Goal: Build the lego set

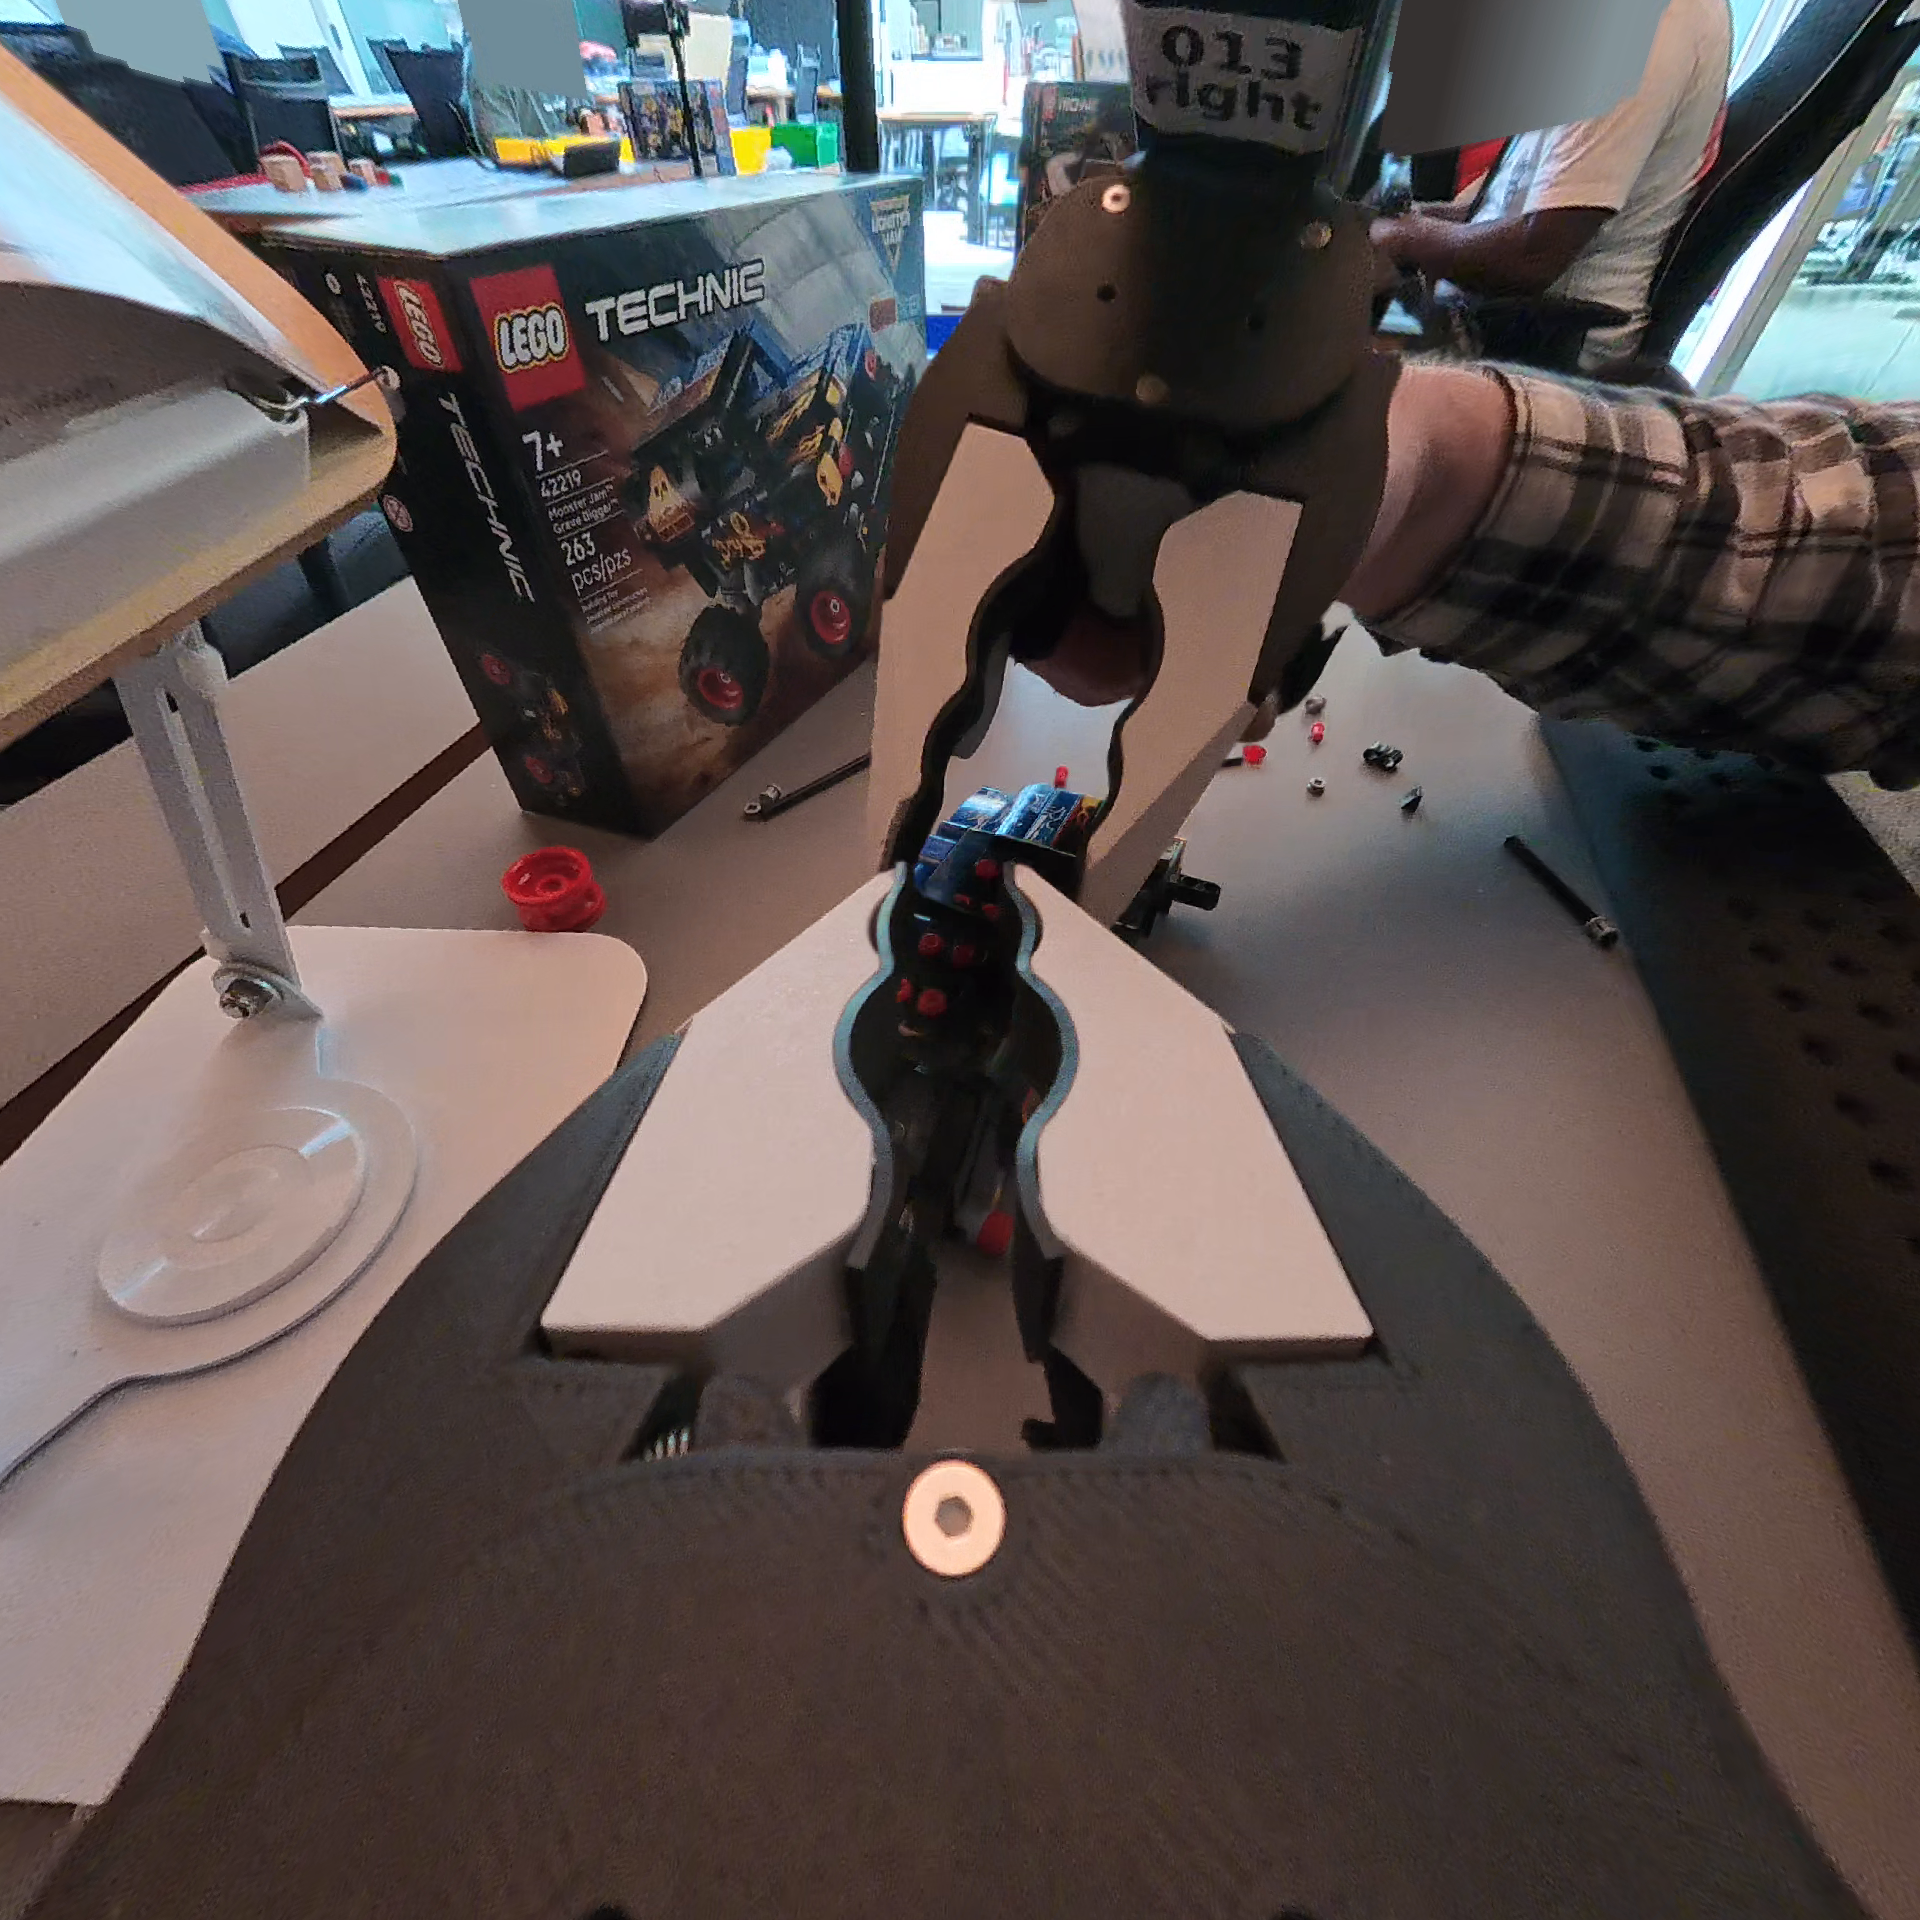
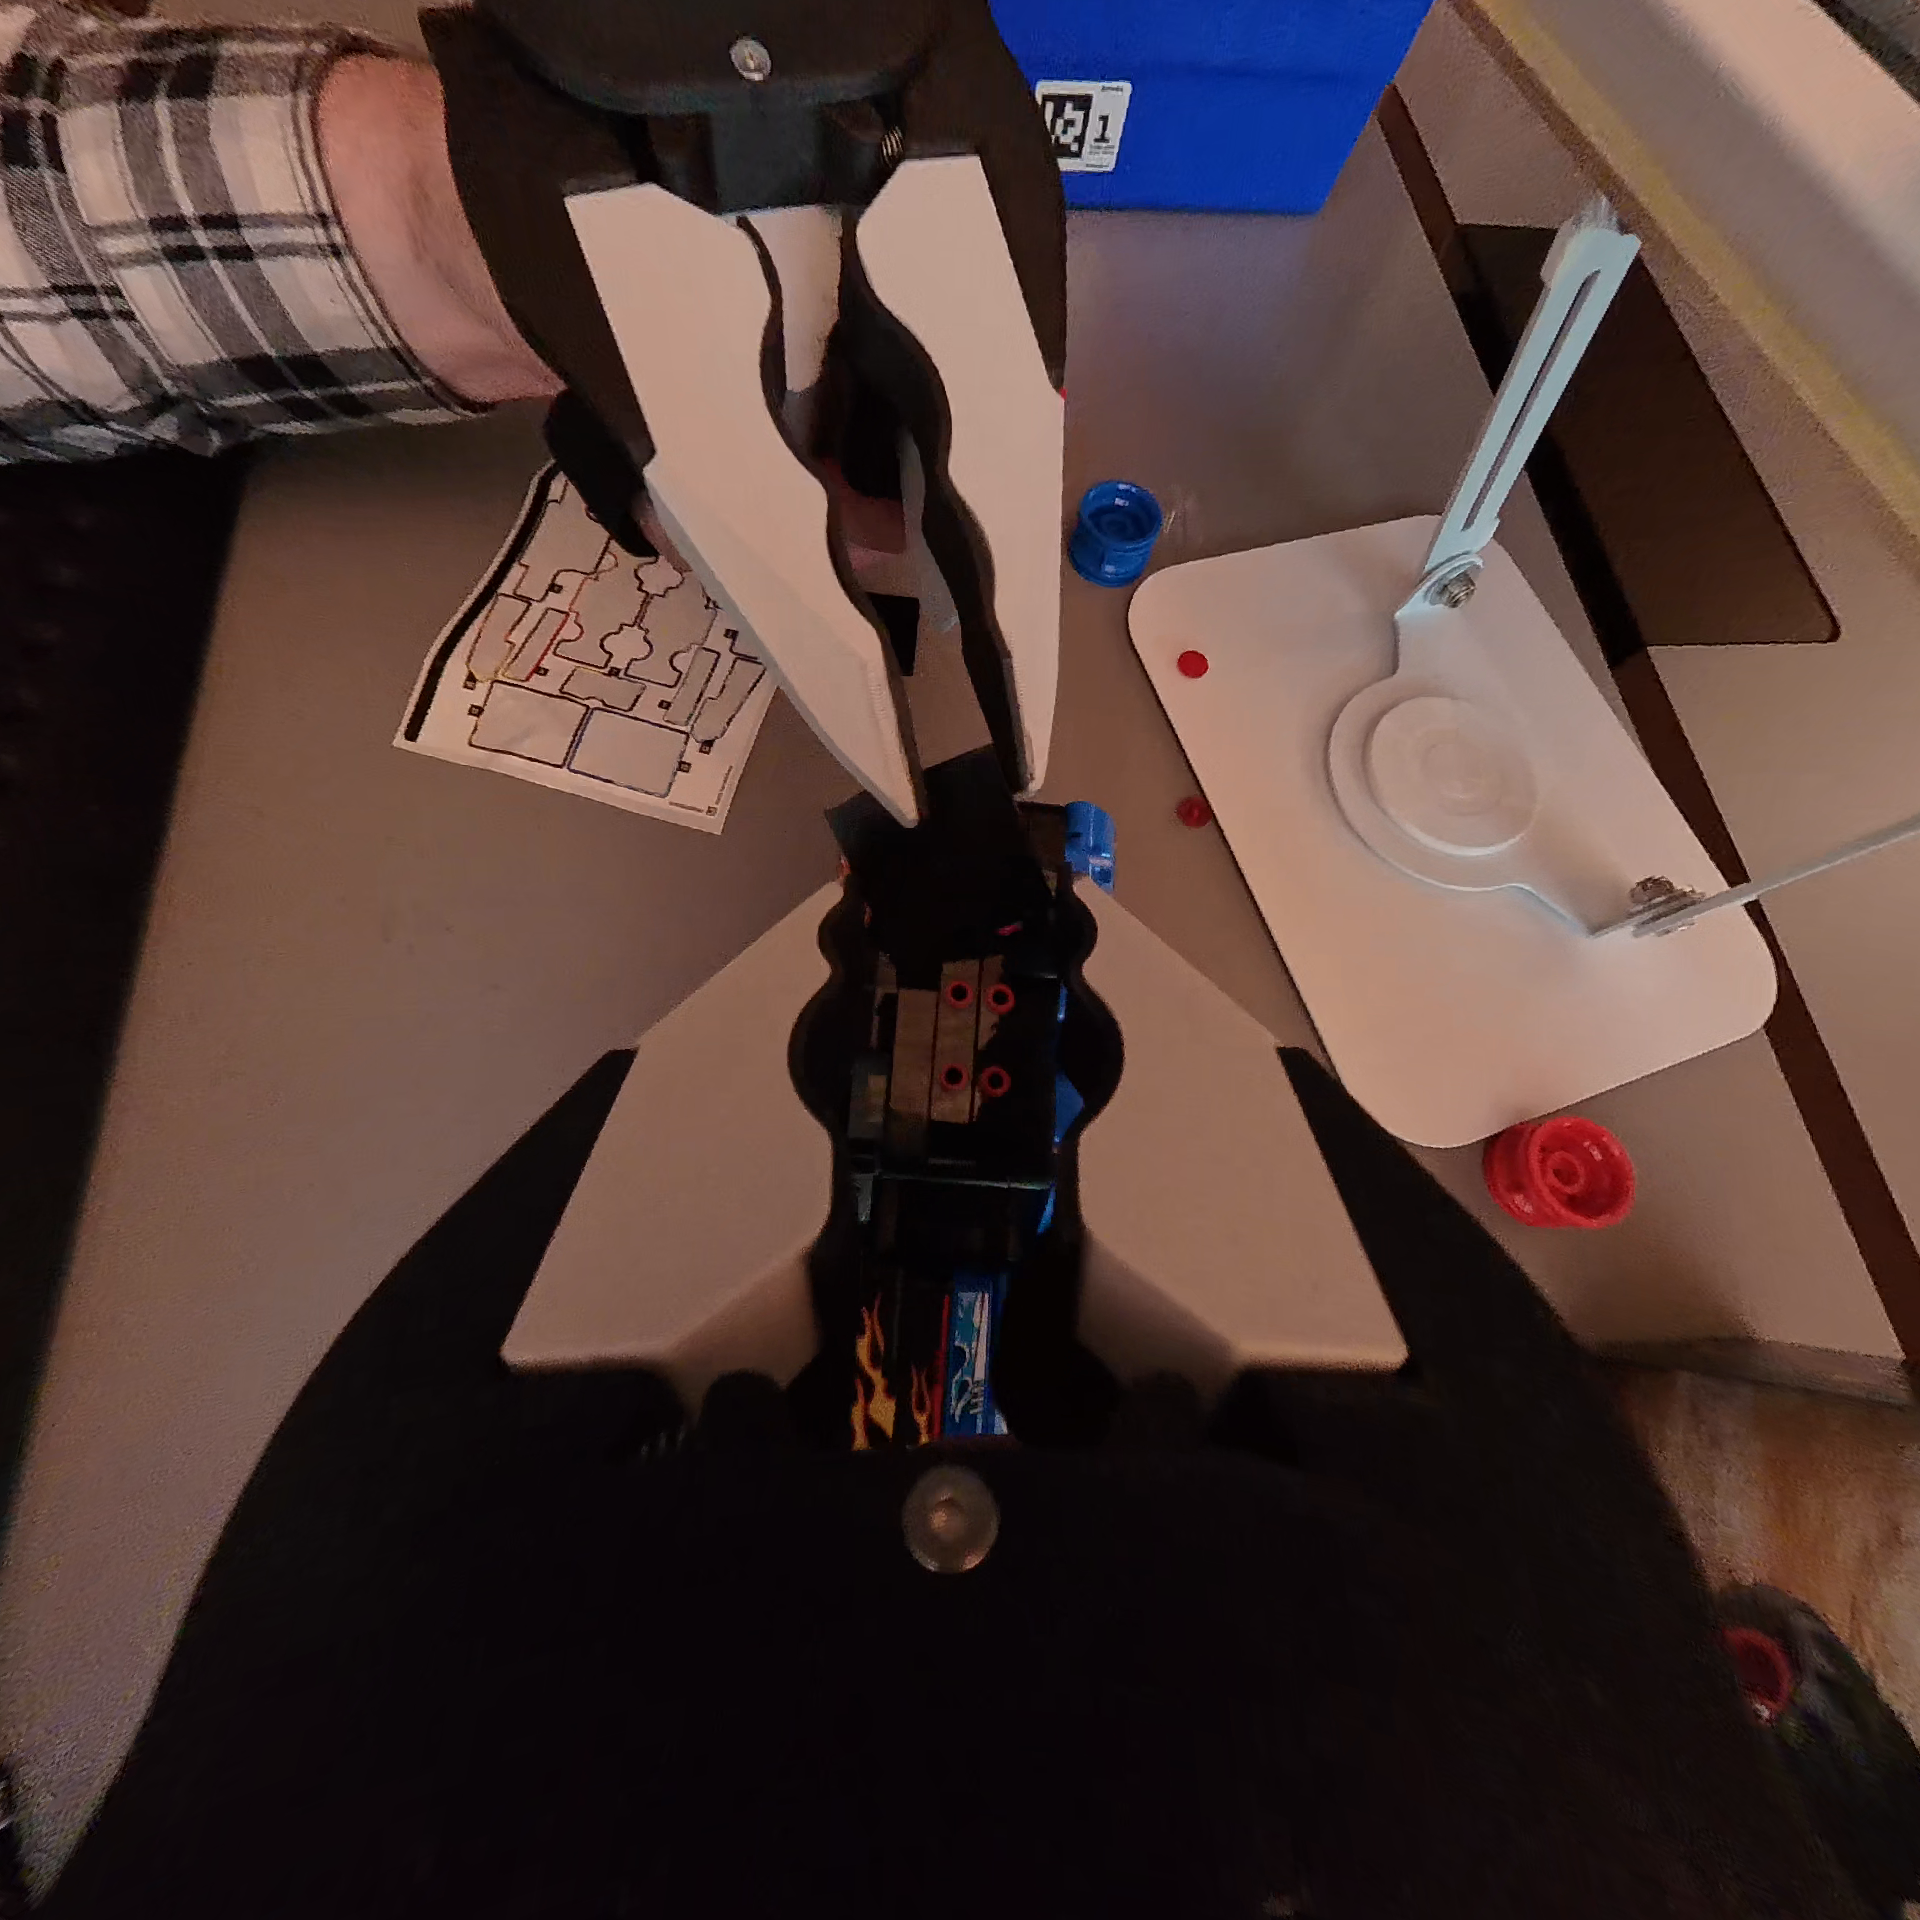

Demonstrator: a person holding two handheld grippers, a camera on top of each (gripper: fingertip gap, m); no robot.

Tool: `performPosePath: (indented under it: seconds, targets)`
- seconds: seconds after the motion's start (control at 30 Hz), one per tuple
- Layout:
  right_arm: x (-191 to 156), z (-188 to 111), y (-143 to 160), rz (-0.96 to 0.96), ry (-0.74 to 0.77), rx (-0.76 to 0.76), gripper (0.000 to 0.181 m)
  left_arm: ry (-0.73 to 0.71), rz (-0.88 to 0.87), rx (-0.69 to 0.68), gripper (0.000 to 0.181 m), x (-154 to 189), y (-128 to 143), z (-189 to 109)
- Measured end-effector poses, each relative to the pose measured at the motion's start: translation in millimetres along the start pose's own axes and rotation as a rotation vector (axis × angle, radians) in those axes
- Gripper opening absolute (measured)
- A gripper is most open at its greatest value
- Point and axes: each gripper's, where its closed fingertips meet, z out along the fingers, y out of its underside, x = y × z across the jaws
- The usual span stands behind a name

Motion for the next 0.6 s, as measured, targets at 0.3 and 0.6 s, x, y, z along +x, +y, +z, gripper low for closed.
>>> performPosePath:
  seconds: [0.3,0.6]
  targets:
    - [-8,-25,-31,0.223,-0.198,0.352,0.033,0.006,-0.098,0.173,0.028,-6,-29,-13]
    - [-21,-90,-68,0.394,-0.574,0.857,0.033,0.042,-0.094,0.211,0.04,-3,-33,-24]
